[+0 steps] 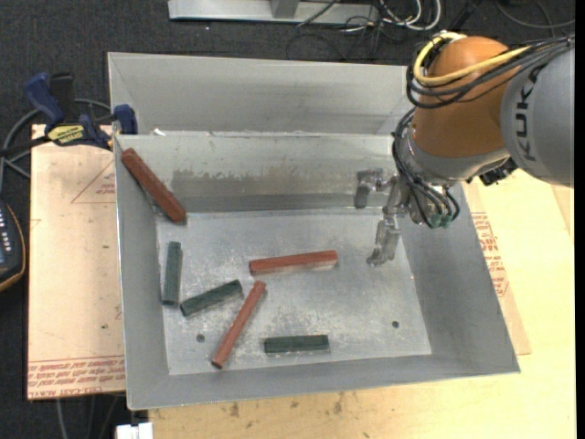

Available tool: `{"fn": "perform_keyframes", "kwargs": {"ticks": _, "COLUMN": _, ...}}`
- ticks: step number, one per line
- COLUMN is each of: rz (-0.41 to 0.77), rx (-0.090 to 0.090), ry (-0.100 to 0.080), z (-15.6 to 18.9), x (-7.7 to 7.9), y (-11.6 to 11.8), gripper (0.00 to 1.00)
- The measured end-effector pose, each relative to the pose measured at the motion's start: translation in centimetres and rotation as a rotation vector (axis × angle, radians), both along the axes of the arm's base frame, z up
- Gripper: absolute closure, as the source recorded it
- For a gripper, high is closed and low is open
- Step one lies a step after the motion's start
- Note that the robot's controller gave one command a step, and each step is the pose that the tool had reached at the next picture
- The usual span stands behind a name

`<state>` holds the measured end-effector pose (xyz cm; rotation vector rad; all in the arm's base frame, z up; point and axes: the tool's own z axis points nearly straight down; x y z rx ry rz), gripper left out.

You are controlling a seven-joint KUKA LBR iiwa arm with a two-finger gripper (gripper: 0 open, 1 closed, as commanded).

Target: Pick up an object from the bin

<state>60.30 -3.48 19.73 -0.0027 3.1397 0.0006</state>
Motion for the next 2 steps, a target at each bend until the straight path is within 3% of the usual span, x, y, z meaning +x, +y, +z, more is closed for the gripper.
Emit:
{"fn": "perform_keyframes", "kwargs": {"ticks": 1, "rz": 0.029, "rx": 0.001, "ry": 0.006, "z": -13.2, "x": 2.1, "y": 1.7, "gripper": 0.0}}
{"fn": "perform_keyframes", "kwargs": {"ticks": 2, "rz": 0.218, "rx": 0.001, "ry": 0.001, "z": -12.0, "x": 0.5, "y": 2.3, "gripper": 0.0}}
